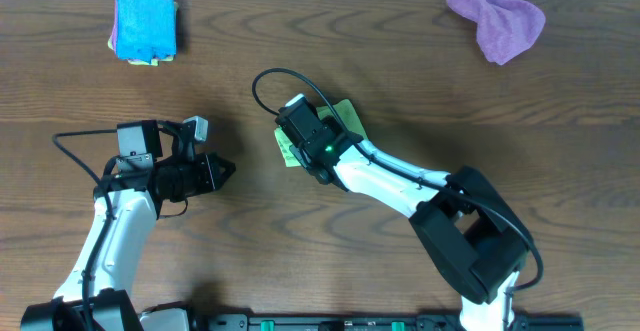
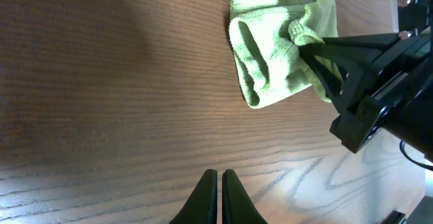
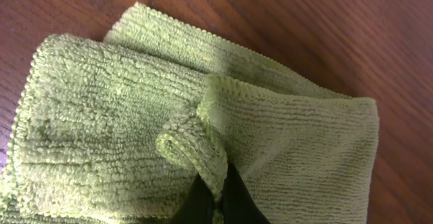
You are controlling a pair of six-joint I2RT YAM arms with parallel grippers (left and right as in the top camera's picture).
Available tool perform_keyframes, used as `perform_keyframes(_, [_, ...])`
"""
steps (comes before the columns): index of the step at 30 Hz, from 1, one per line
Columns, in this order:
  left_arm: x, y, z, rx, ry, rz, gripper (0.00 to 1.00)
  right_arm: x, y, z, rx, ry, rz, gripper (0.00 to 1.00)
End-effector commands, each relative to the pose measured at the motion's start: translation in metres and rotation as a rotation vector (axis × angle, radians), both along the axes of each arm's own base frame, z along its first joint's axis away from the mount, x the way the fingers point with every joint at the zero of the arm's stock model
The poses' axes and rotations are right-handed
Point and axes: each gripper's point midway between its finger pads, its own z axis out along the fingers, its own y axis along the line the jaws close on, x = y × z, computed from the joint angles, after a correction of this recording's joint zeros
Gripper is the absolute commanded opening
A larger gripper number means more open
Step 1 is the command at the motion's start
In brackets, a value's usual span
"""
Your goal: Fold the cloth
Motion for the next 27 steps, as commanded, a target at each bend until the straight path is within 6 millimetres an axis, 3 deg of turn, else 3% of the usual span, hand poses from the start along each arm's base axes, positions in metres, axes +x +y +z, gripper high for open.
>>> perform_keyframes(1, [0.001, 0.0, 0.004, 0.003, -0.025, -0.014, 0.06, 0.016, 0.004, 0.016, 0.024, -0.042, -0.024, 0.01])
perform_keyframes(8, [0.001, 0.0, 0.005, 0.004, -0.029, -0.014, 0.06, 0.031, 0.021, 0.047, 0.067, -0.084, -0.008, 0.01])
perform_keyframes(12, [0.001, 0.0, 0.005, 0.004, -0.029, -0.014, 0.06, 0.024, 0.016, 0.041, 0.039, -0.05, -0.006, 0.01])
perform_keyframes(16, [0.002, 0.0, 0.005, 0.004, -0.032, -0.014, 0.06, 0.021, 0.014, 0.038, 0.028, -0.034, -0.005, 0.14])
perform_keyframes(23, [0.003, 0.0, 0.005, 0.005, -0.037, -0.014, 0.06, 0.017, 0.016, 0.035, 0.037, -0.01, 0.009, 0.13])
perform_keyframes(25, [0.003, 0.0, 0.005, 0.005, -0.037, -0.014, 0.06, 0.015, 0.018, 0.034, 0.047, 0.003, 0.019, 0.27])
perform_keyframes(27, [0.003, 0.0, 0.005, 0.005, -0.037, -0.014, 0.06, 0.014, 0.019, 0.034, 0.049, 0.005, 0.02, 0.22])
